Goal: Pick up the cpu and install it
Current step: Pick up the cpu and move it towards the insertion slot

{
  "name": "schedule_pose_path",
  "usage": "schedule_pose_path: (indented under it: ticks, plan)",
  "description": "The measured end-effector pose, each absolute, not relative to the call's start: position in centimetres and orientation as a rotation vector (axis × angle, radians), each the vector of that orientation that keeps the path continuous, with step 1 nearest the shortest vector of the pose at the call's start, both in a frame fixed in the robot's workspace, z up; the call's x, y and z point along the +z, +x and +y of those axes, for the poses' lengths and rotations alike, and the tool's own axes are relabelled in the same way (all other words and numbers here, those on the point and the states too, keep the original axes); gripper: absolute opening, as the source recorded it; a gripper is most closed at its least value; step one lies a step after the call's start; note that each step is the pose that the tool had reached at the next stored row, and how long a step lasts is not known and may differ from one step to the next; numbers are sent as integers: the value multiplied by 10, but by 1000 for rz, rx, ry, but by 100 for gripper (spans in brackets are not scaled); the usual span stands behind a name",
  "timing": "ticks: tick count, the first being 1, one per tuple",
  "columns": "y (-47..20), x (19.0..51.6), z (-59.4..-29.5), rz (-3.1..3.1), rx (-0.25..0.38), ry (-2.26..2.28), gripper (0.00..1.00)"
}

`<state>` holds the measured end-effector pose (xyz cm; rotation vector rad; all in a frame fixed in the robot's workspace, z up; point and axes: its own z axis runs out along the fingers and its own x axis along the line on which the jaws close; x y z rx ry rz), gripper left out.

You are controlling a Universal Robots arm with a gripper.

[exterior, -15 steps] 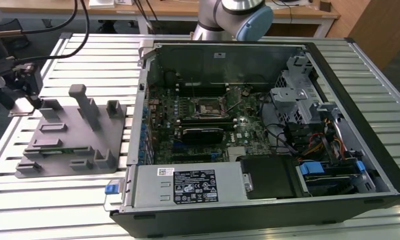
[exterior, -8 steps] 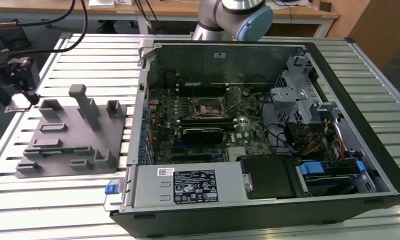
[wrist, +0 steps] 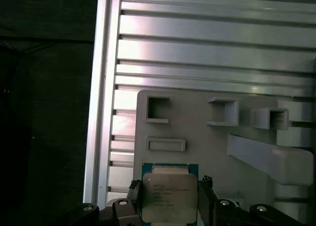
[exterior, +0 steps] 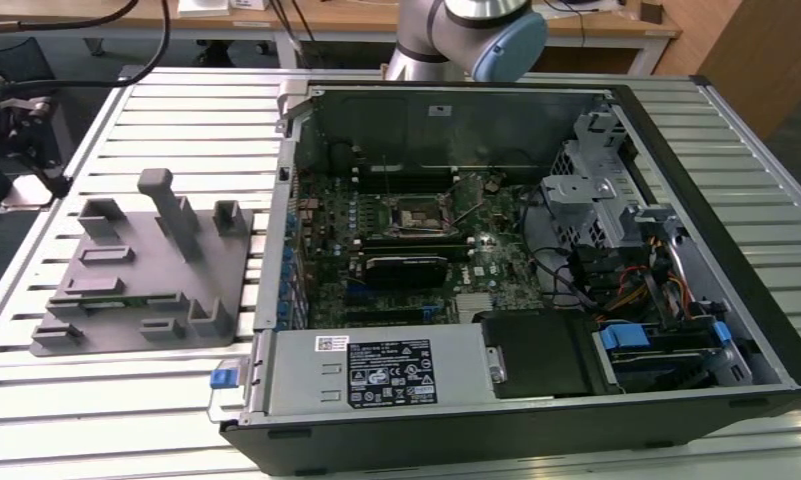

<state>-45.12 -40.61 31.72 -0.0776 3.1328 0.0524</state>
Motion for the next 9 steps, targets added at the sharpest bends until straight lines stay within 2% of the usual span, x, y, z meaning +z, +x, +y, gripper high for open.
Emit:
schedule_pose_path:
  ticks: [9]
  plan:
    - [-451,340,-405,3132,52,-78,54]
